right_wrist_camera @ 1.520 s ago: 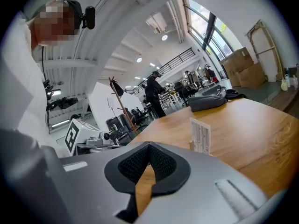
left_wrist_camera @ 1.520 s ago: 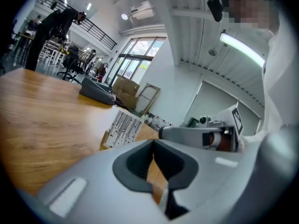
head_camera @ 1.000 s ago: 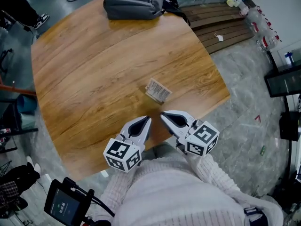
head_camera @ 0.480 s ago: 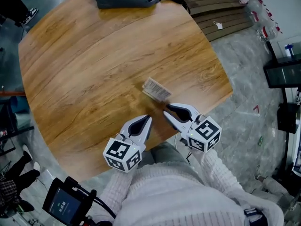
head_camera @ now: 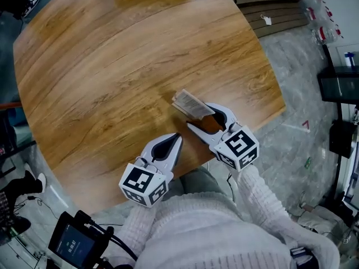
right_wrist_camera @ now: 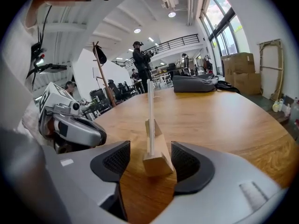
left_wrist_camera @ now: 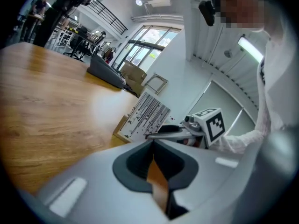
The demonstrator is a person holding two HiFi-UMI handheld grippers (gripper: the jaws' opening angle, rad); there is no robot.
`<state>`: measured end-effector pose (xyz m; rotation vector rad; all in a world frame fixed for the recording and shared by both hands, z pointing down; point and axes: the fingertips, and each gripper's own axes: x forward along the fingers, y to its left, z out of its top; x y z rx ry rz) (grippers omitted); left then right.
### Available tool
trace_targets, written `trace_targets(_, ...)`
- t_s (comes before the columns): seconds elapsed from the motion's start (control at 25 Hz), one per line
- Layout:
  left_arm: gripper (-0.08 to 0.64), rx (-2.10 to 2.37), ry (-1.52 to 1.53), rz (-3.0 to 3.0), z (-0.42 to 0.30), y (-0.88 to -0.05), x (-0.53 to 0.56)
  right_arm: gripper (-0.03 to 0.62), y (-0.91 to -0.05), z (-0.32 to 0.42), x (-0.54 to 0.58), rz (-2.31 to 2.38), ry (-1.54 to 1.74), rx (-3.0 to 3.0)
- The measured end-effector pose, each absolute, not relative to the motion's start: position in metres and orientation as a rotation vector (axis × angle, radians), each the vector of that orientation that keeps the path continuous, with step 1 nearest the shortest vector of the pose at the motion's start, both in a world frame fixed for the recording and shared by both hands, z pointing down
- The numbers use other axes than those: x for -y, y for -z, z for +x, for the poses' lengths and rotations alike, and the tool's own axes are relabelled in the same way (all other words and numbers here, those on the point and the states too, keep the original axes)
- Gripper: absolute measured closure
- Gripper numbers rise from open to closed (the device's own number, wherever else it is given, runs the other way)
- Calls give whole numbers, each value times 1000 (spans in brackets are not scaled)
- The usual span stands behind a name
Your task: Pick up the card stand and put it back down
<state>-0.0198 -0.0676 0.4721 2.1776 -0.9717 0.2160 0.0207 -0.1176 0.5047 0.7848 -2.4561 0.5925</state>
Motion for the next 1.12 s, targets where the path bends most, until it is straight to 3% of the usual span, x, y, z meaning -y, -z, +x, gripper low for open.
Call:
trace_targets(0.68, 552, 982, -198, 2158, -21, -472, 68, 325, -527, 2, 135, 711, -463, 2358)
trace_targets(1.12, 552, 1005, -188, 2141, -29, -472, 71, 387, -538, 9, 138, 758, -375, 2264)
